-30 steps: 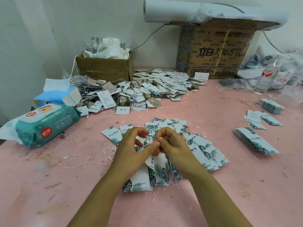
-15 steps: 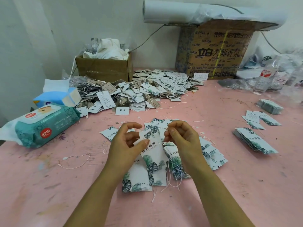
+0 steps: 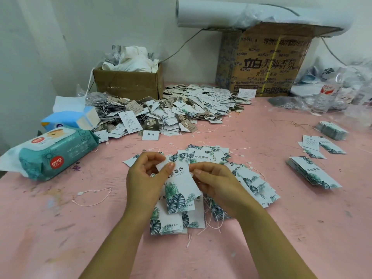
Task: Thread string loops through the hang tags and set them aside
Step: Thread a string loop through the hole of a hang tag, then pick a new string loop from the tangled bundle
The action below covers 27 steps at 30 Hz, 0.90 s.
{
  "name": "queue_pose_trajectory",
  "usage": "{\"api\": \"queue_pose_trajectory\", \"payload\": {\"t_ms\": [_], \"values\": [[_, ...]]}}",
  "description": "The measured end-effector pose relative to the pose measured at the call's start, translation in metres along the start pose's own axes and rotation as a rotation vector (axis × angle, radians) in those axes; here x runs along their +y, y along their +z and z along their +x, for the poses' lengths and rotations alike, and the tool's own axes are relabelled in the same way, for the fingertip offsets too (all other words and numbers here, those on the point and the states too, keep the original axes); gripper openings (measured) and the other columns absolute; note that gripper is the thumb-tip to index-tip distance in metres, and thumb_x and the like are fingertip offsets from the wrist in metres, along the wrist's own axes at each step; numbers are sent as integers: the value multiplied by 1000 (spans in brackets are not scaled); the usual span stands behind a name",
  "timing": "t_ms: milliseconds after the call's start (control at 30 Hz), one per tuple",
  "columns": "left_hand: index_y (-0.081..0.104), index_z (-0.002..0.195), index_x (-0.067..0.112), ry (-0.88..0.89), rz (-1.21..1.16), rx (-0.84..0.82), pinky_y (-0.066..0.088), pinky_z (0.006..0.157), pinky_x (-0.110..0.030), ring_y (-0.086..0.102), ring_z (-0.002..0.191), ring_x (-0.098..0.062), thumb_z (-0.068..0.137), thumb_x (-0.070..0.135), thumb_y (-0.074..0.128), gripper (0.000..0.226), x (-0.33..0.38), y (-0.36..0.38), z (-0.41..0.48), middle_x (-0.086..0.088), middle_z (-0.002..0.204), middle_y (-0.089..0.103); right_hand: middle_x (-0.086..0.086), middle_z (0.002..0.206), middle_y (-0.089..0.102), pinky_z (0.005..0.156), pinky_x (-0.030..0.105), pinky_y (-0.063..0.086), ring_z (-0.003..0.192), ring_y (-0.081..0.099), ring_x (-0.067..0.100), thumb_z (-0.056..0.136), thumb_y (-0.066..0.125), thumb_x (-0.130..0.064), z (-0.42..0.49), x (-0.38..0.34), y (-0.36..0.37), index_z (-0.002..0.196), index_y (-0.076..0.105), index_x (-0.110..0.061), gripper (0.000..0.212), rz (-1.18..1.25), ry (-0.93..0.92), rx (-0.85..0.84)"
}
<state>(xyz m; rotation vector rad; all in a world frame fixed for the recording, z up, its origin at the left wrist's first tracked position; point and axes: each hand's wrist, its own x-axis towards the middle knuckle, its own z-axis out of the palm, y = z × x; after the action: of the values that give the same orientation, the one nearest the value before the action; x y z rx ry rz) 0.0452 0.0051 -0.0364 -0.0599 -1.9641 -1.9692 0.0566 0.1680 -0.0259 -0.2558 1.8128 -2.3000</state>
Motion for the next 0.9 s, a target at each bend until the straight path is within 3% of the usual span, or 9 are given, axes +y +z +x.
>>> {"api": "queue_pose_trajectory", "payload": {"t_ms": [100, 267, 433, 533, 633, 733, 800, 833, 900], "values": [[59, 74, 25, 76, 56, 61, 49, 61, -14, 58, 63, 2, 70, 9, 78, 26, -1, -2, 0, 15, 69, 66, 2, 87, 72, 77, 26, 54, 82, 66, 15, 81, 62, -12, -1, 0, 3, 95, 68, -12, 16, -18, 62, -31], [59, 74, 27, 88, 112, 58, 50, 62, -16, 58, 64, 1, 70, 12, 79, 26, -2, -1, -1, 12, 70, 66, 2, 76, 72, 60, 18, 52, 68, 68, 11, 83, 60, 6, 1, 5, 6, 88, 64, -9, 16, -44, 92, 52], [52, 86, 33, 65, 143, -35, 47, 60, -11, 58, 69, 6, 73, 23, 76, 29, 2, 4, -4, 16, 90, 62, 8, 81, 69, 70, 28, 55, 71, 65, 17, 83, 62, 1, 4, 7, 2, 86, 66, -6, 8, -92, 118, 147], [49, 88, 35, 59, 188, -98, 45, 60, -8, 57, 77, 6, 76, 27, 73, 28, 4, 4, -6, 17, 94, 59, 3, 71, 68, 57, 23, 51, 61, 62, 12, 85, 60, -3, 5, 5, -1, 80, 65, -7, 8, -82, 65, 261], [55, 83, 32, 128, 369, -209, 43, 75, -18, 54, 90, -2, 78, 26, 72, 18, 2, 4, -7, 16, 94, 59, -2, 65, 66, 49, 19, 44, 52, 57, 7, 85, 62, -6, 5, 3, -5, 81, 64, -10, 6, -58, 9, 426], [57, 78, 32, 233, 562, -362, 31, 84, -25, 46, 104, -11, 81, 25, 69, 15, 0, 6, -10, 18, 96, 56, -8, 55, 57, 37, 15, 36, 37, 45, 0, 86, 62, -8, 6, 3, -12, 84, 61, -13, 5, -8, 9, 565], [63, 89, 31, 316, 705, -451, 23, 84, -22, 39, 108, -11, 83, 31, 66, 6, -2, 7, -11, 19, 100, 54, -5, 51, 43, 33, 17, 29, 33, 32, 4, 89, 59, -7, 6, 3, -16, 84, 56, -13, 8, 77, 24, 587], [64, 96, 30, 348, 773, -482, 21, 85, -22, 37, 110, -10, 85, 34, 63, 12, -4, 7, -12, 19, 104, 54, -3, 51, 36, 34, 17, 27, 34, 29, 6, 90, 57, -6, 7, 4, -19, 84, 53, -12, 10, 113, 31, 592], [63, 108, 33, 405, 874, -529, 20, 90, -21, 33, 111, -9, 87, 40, 58, 22, -8, 8, -15, 19, 111, 54, -2, 48, 36, 35, 18, 34, 36, 35, 8, 92, 54, -6, 8, 5, -20, 87, 52, -11, 7, 147, 53, 595]]}}
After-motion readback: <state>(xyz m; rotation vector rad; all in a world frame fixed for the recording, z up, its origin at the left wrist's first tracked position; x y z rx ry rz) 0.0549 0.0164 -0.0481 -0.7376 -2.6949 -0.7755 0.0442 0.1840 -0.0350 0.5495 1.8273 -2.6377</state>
